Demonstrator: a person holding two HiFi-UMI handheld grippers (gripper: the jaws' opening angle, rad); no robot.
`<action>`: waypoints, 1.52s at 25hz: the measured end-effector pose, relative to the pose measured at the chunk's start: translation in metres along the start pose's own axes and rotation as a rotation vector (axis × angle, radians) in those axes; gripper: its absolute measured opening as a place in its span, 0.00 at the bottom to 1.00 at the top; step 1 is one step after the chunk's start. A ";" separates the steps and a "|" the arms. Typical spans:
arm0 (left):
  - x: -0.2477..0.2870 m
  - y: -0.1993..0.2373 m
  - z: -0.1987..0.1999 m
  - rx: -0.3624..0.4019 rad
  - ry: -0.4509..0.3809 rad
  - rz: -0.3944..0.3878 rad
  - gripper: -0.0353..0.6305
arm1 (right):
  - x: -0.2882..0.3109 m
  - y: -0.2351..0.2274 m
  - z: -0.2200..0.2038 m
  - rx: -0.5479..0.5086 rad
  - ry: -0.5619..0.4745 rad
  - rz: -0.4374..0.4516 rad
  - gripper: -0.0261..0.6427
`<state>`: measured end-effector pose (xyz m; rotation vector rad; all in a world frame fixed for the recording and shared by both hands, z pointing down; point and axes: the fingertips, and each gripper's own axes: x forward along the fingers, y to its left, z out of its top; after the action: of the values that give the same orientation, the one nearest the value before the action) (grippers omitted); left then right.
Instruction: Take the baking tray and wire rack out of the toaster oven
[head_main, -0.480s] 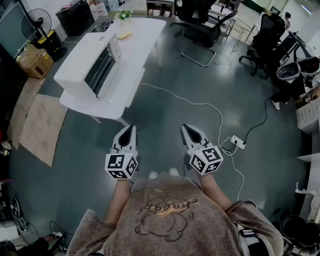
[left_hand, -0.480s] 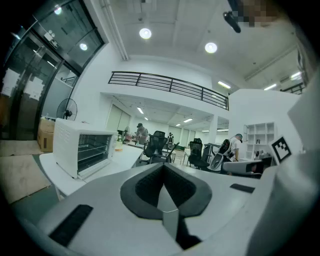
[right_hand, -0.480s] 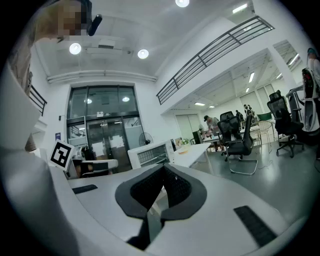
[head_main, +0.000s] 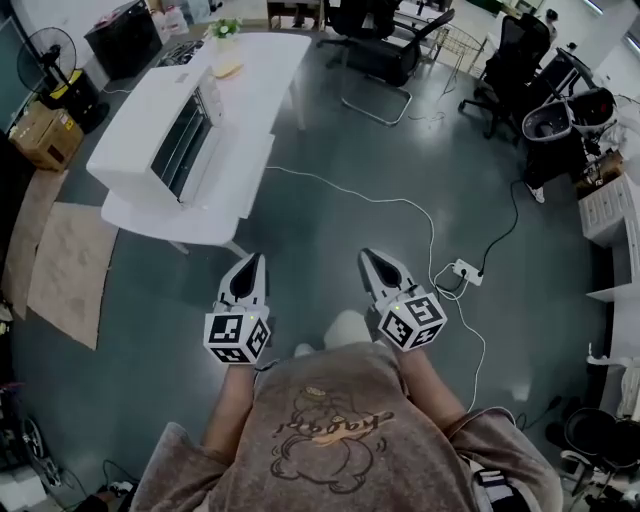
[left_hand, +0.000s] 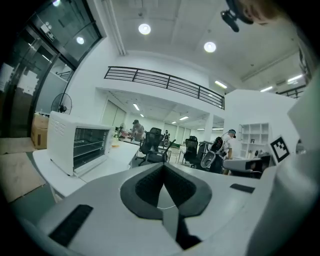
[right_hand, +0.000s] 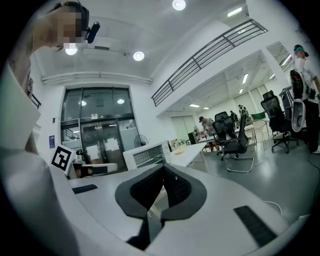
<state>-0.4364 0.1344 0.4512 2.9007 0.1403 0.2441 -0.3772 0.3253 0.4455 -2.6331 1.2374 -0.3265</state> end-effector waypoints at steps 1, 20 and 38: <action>0.004 0.002 0.000 -0.003 0.001 -0.004 0.06 | 0.003 -0.003 -0.001 0.004 0.000 -0.013 0.04; 0.204 0.081 0.043 -0.031 -0.014 0.174 0.06 | 0.212 -0.146 0.046 0.074 0.037 0.109 0.04; 0.261 0.158 0.086 -0.150 -0.111 0.617 0.06 | 0.413 -0.153 0.078 0.119 0.242 0.578 0.04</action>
<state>-0.1529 -0.0080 0.4456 2.7131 -0.7637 0.1794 0.0138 0.1082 0.4601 -2.0576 1.9101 -0.5962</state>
